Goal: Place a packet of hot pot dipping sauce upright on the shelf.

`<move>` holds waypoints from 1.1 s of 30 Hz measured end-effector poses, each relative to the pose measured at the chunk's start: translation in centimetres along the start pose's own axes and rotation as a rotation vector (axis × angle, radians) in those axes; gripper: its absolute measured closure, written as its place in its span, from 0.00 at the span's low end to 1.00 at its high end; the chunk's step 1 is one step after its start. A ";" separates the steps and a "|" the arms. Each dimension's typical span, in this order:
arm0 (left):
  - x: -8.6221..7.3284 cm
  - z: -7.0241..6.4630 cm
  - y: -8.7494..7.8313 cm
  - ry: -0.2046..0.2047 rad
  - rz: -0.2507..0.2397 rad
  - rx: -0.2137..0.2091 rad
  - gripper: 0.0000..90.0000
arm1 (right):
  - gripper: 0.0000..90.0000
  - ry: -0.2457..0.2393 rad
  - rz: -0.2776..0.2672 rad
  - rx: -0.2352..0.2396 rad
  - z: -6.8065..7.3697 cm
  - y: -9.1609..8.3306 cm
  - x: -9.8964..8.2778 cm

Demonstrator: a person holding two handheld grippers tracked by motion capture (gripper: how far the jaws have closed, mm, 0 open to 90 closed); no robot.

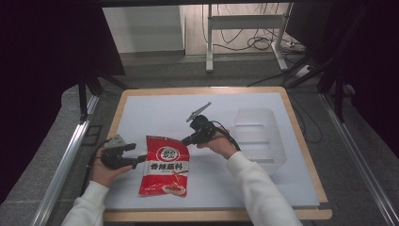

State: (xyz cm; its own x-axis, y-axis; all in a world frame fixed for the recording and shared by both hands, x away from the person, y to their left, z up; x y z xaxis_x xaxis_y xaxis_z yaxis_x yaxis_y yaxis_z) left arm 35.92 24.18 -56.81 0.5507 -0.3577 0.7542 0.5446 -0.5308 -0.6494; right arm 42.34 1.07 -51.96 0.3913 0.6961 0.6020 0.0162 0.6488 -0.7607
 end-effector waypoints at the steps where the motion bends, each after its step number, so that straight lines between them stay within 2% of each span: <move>1: 0.3 0.2 0.2 -0.006 -0.002 -0.005 0.30 | 0.99 -0.002 0.002 -0.002 0.0 0.0 0.0; 4: 1.2 0.6 0.8 -0.022 -0.008 -0.029 0.29 | 0.99 -0.011 0.004 0.002 0.2 -0.1 0.0; 5: 1.5 0.6 1.2 -0.016 -0.005 -0.050 0.29 | 0.99 -0.015 0.004 0.003 0.4 -0.1 0.0; 6: 1.5 0.6 1.2 -0.016 -0.005 -0.050 0.29 | 0.99 -0.015 0.004 0.003 0.4 -0.1 0.0; 11: 1.8 0.3 2.9 0.006 0.020 -0.106 0.30 | 0.99 -0.024 0.011 0.002 0.7 0.0 -0.1; 15: 2.3 0.4 4.0 0.014 0.022 -0.153 0.31 | 0.99 -0.032 0.015 0.003 0.8 0.1 -0.2; 18: 2.5 0.6 4.5 0.016 0.020 -0.170 0.33 | 0.99 -0.034 0.014 0.003 0.9 0.1 -0.2; 20: 2.6 0.3 4.7 0.017 0.013 -0.205 0.37 | 0.99 -0.039 0.013 0.003 0.9 0.1 -0.2; 21: 2.5 0.1 4.7 0.042 0.019 -0.192 0.42 | 0.99 -0.042 0.015 0.004 1.0 0.0 -0.2; 22: 2.5 0.1 4.7 0.042 0.019 -0.192 0.46 | 0.99 -0.042 0.015 0.004 1.0 0.0 -0.2; 23: 2.5 0.1 4.6 0.061 0.022 -0.174 0.46 | 0.99 -0.043 0.016 0.002 1.0 0.0 -0.2; 25: 2.4 0.2 4.1 0.058 0.018 -0.158 0.54 | 0.99 -0.036 0.014 -0.001 0.9 0.0 -0.3; 28: 2.4 0.0 3.5 0.067 0.007 -0.162 0.71 | 0.99 -0.035 0.013 -0.002 0.8 0.1 -0.4; 29: 2.2 -0.2 3.1 0.095 0.014 -0.158 0.75 | 0.99 -0.033 0.012 -0.005 0.8 0.1 -0.4; 32: 2.0 -0.5 2.7 0.115 0.014 -0.169 0.85 | 0.99 -0.030 0.013 -0.006 0.8 0.2 -0.5; 33: 1.8 -0.7 2.5 0.136 0.016 -0.176 0.85 | 0.99 -0.024 0.017 -0.007 0.8 0.2 -0.5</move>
State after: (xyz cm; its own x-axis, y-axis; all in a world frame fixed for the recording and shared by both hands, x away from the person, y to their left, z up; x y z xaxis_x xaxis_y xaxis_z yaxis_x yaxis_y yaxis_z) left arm 37.78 21.66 -57.00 0.4619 -0.4609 0.7578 0.4111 -0.6458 -0.6434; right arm 41.43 1.06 -52.23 0.3697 0.7144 0.5941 0.0160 0.6344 -0.7728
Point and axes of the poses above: each handheld gripper's, and its own axes: y roughly forward along the jaws, x roughly out of its top, z roughly to its left, the point moved 7 cm from there along y, roughly forward along the jaws, and after that the axes turned 2 degrees about z, right-handed, at the moved point
